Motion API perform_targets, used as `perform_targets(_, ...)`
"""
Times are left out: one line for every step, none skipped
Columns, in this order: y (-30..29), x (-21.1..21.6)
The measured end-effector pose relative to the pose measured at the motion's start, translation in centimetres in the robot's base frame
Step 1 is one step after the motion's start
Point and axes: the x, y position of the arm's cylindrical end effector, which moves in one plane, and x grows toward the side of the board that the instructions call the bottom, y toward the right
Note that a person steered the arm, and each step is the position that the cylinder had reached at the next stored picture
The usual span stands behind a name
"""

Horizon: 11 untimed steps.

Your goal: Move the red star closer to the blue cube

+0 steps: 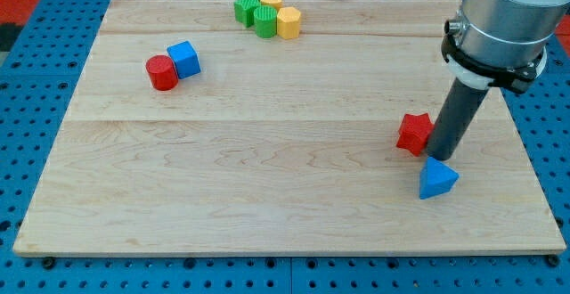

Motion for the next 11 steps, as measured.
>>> perform_targets(-0.5,-0.6)
perform_targets(-2.0,-2.9)
perform_targets(-3.1,-4.7)
perform_targets(-4.2,-5.8)
perform_targets(-3.8,-6.9)
perform_targets(-3.4,-7.4)
perform_targets(-6.9,-8.0)
perform_targets(-8.7,-11.2)
perform_targets(-8.7,-14.8)
perform_targets(-10.1,-13.9)
perform_targets(-11.2,-11.8)
